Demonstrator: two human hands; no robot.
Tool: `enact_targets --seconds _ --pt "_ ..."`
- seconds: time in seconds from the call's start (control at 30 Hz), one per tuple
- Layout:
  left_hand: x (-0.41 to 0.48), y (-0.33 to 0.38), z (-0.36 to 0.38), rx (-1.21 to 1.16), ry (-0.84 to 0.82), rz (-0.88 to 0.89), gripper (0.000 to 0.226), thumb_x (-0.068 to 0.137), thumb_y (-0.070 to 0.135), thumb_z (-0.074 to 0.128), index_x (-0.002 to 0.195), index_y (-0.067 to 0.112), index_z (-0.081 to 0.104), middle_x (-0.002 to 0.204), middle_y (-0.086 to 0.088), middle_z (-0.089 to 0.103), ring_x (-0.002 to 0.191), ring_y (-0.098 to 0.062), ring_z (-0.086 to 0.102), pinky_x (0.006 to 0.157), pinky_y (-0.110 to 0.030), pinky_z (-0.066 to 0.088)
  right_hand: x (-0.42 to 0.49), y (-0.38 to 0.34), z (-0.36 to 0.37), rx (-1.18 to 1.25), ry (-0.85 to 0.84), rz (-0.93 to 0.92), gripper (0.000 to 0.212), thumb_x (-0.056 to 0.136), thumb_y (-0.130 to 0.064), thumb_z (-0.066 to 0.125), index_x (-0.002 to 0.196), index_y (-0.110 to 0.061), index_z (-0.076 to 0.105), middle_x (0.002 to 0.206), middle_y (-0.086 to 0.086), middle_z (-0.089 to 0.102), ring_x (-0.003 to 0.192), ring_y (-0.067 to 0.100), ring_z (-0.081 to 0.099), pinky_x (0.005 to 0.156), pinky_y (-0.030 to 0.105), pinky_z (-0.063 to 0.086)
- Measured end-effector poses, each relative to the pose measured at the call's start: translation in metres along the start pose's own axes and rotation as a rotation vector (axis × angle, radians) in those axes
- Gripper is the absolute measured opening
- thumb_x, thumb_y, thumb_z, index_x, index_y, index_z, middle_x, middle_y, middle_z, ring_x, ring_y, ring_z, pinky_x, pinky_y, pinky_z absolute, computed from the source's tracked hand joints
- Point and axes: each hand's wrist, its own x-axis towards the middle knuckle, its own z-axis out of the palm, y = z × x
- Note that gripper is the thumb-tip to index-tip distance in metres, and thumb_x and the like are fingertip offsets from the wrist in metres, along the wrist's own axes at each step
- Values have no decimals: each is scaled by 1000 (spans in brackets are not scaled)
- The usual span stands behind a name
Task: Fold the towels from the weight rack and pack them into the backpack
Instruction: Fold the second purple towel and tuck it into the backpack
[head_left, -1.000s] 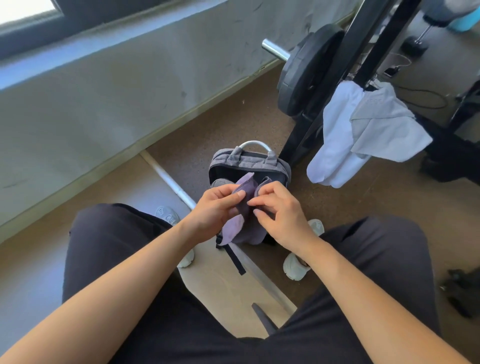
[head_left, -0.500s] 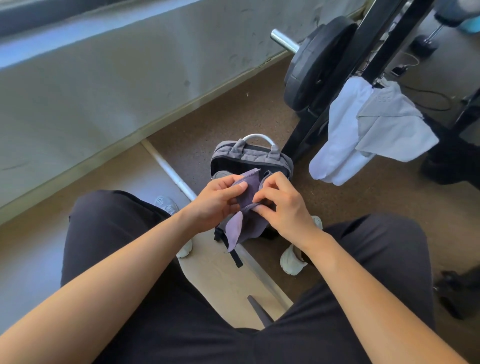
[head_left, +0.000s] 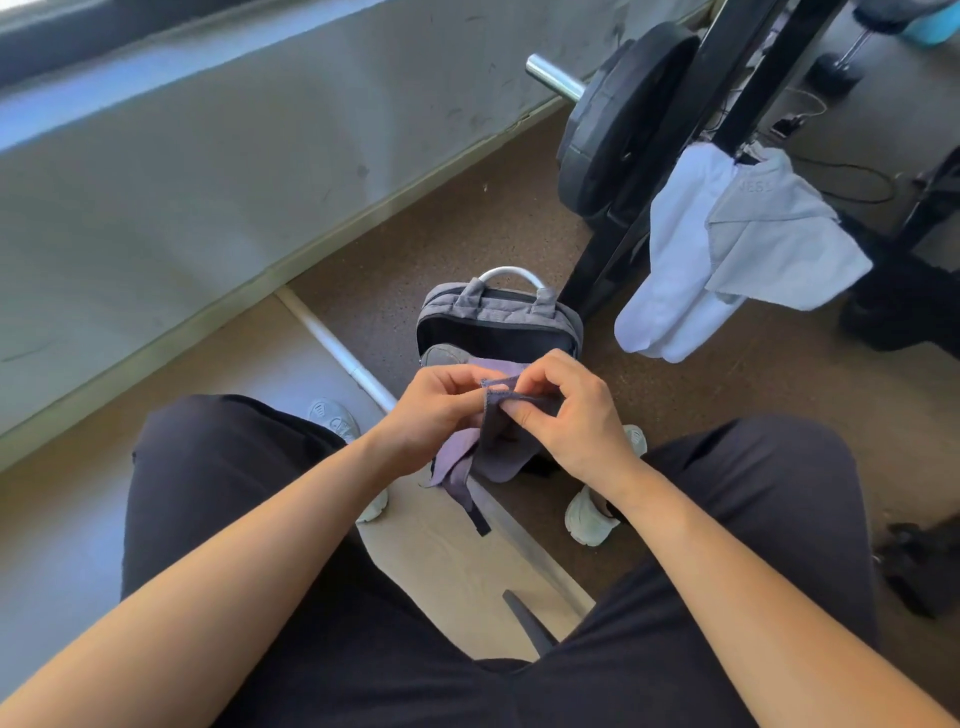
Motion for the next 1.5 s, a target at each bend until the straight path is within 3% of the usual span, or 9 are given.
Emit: enact_targets --seconds 0.13,0.27,0.37,0.5,0.7,0.9,1.23,1.37,1.5 --pt "-2 1 -3 29 -37 6 26 94 14 66 115 2 76 109 -32 72 99 -36 63 94 -52 49 2 7 -2 -29 27 31 20 86 -23 79 98 -15 65 111 -6 59 76 13 62 70 23 55" --pt "-4 4 -2 83 -26 58 24 94 13 66 113 4 78 102 -17 77 95 -32 65 90 -49 49 1 4 -4 88 -68 158 29 88 -35 75 107 -21 57 88 -1 65 70 17 60 65 27 53" --pt "-6 8 -2 116 -27 107 18 99 9 65 112 6 77 107 -12 78 98 -26 70 89 -41 54 1 4 -4 99 -137 197 26 91 -31 72 113 -23 60 93 -4 69 84 13 66 75 28 58" --pt "-6 10 -2 158 -79 147 26 85 8 76 109 13 67 94 1 72 89 -15 66 80 -26 53 2 1 -10 87 -102 176 10 93 -28 70 100 -20 71 86 -8 71 84 10 66 71 27 56" --pt "3 -13 -1 517 -13 166 15 81 5 69 95 8 68 89 -21 71 78 -19 67 77 -53 59 2 -7 -24 204 37 160 3 91 -13 73 93 -14 71 81 -5 70 79 6 66 70 16 51" --pt "11 -21 -7 622 -5 183 18 90 -2 73 91 12 63 82 14 70 76 -3 67 75 -19 52 2 -3 -39 309 142 167 7 89 -8 74 97 -10 74 83 -10 72 83 3 67 76 20 53" --pt "14 -26 7 923 -33 480 15 88 28 76 100 20 81 131 6 70 118 -12 66 98 -34 52 -3 6 -64 357 -38 88 17 90 -5 72 103 -16 74 94 -2 73 94 17 70 83 28 56" --pt "17 -29 14 999 -44 476 29 87 39 75 106 17 79 115 3 73 103 -18 68 85 -41 56 -4 8 -65 397 -32 95 19 91 -5 71 102 -20 73 92 -8 73 92 14 69 83 30 55" --pt "13 -29 29 1045 80 493 39 78 51 84 103 23 75 96 8 70 85 -10 64 72 -27 53 -4 9 -64 449 55 145 21 90 -5 71 97 -24 73 87 -10 74 88 10 69 80 25 54"
